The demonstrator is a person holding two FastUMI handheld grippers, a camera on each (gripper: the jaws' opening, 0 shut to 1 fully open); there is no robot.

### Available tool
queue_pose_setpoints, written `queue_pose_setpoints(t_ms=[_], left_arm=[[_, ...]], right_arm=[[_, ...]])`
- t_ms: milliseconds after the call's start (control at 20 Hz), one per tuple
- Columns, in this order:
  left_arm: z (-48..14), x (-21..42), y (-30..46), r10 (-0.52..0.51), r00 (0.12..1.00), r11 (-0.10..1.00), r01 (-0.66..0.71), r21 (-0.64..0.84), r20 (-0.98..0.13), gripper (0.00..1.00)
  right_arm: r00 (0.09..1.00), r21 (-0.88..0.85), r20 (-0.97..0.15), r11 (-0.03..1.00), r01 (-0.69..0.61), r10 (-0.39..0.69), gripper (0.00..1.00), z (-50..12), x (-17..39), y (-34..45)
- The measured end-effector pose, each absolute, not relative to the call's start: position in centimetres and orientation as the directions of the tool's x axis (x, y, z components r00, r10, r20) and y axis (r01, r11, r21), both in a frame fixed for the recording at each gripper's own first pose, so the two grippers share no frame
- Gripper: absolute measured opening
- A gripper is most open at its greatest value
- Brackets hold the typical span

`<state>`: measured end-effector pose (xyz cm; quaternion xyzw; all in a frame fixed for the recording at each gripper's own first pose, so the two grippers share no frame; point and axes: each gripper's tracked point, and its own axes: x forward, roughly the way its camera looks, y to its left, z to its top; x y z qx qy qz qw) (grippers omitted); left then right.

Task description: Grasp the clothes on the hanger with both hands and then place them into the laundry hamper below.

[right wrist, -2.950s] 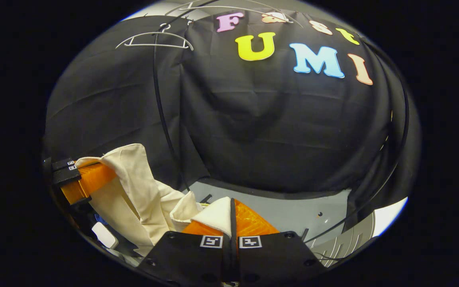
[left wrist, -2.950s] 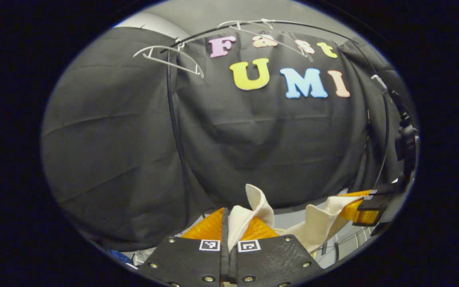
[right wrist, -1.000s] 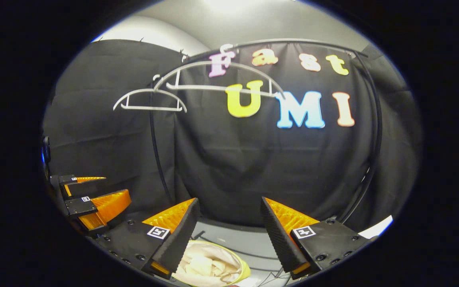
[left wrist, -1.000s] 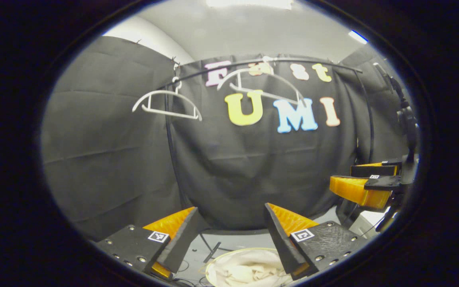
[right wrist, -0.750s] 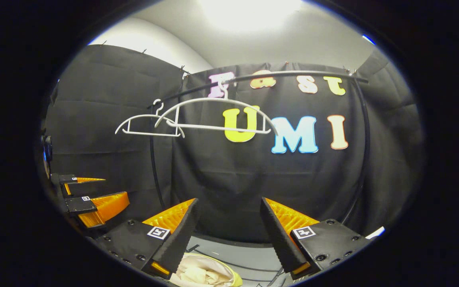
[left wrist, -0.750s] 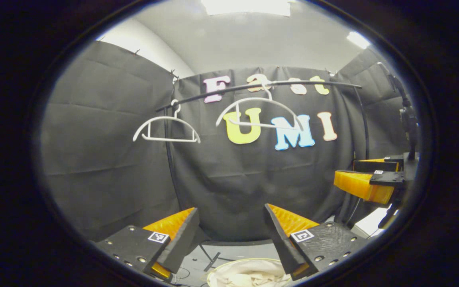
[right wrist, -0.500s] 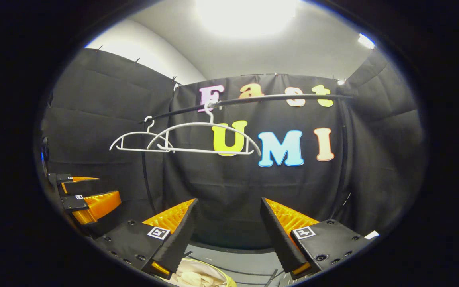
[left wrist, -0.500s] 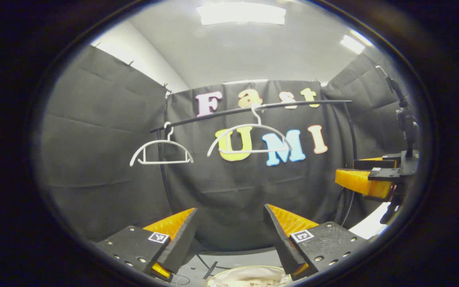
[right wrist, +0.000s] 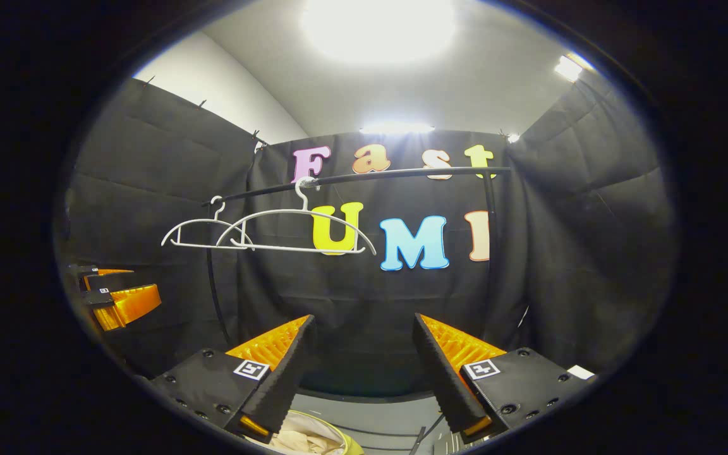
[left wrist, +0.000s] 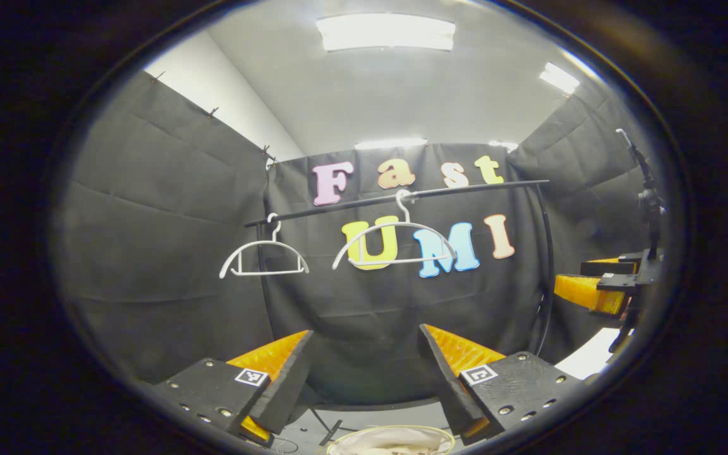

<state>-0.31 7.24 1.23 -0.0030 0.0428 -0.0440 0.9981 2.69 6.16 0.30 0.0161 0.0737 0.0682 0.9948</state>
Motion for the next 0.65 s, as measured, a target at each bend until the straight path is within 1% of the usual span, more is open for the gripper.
queue_pose_setpoints(t_ms=[150, 200, 250, 300, 350, 450, 500, 600, 650], left_arm=[[1.8, -0.4, 6.8, -0.085, 0.994, 0.996, 0.085, -0.012, -0.071, 0.95], [2.1, -0.4, 6.7, -0.083, 0.995, 0.996, 0.082, -0.017, -0.060, 0.95], [2.4, -0.5, 6.7, -0.078, 0.996, 0.997, 0.076, -0.022, -0.053, 0.95], [2.3, -0.5, 6.7, -0.071, 0.996, 0.997, 0.070, -0.026, -0.057, 0.95], [2.4, -0.7, 6.4, -0.078, 0.996, 0.997, 0.076, -0.031, -0.051, 0.95], [2.9, -1.3, 6.3, -0.087, 0.995, 0.996, 0.086, -0.023, -0.044, 0.95], [3.1, -1.6, 6.3, -0.092, 0.995, 0.996, 0.091, -0.020, -0.040, 0.95], [3.8, -2.0, 6.0, -0.104, 0.994, 0.994, 0.104, -0.019, -0.026, 0.95], [3.8, -2.2, 6.1, -0.106, 0.994, 0.994, 0.106, -0.018, -0.025, 0.95]], right_arm=[[0.981, 0.058, -0.148, 0.991, -0.119, 0.127, 0.93, 0.3, 2.2, 5.7], [0.983, 0.065, -0.136, 0.991, -0.114, 0.122, 0.96, 0.6, 2.1, 5.5], [0.986, 0.067, -0.120, 0.992, -0.106, 0.113, 0.93, 1.1, 1.8, 5.4], [0.989, 0.069, -0.106, 0.993, -0.097, 0.104, 0.96, 1.4, 1.6, 5.1], [0.990, 0.071, -0.094, 0.993, -0.094, 0.101, 0.93, 1.7, 1.2, 5.0], [0.993, 0.070, -0.082, 0.994, -0.078, 0.084, 0.99, 1.8, 0.8, 4.6], [0.994, 0.073, -0.079, 0.995, -0.073, 0.078, 0.99, 1.9, 0.6, 4.4], [0.995, 0.070, -0.079, 0.996, -0.062, 0.067, 0.93, 1.9, 0.0, 3.9], [0.995, 0.065, -0.081, 0.996, -0.056, 0.062, 0.93, 1.7, -0.3, 3.6]])
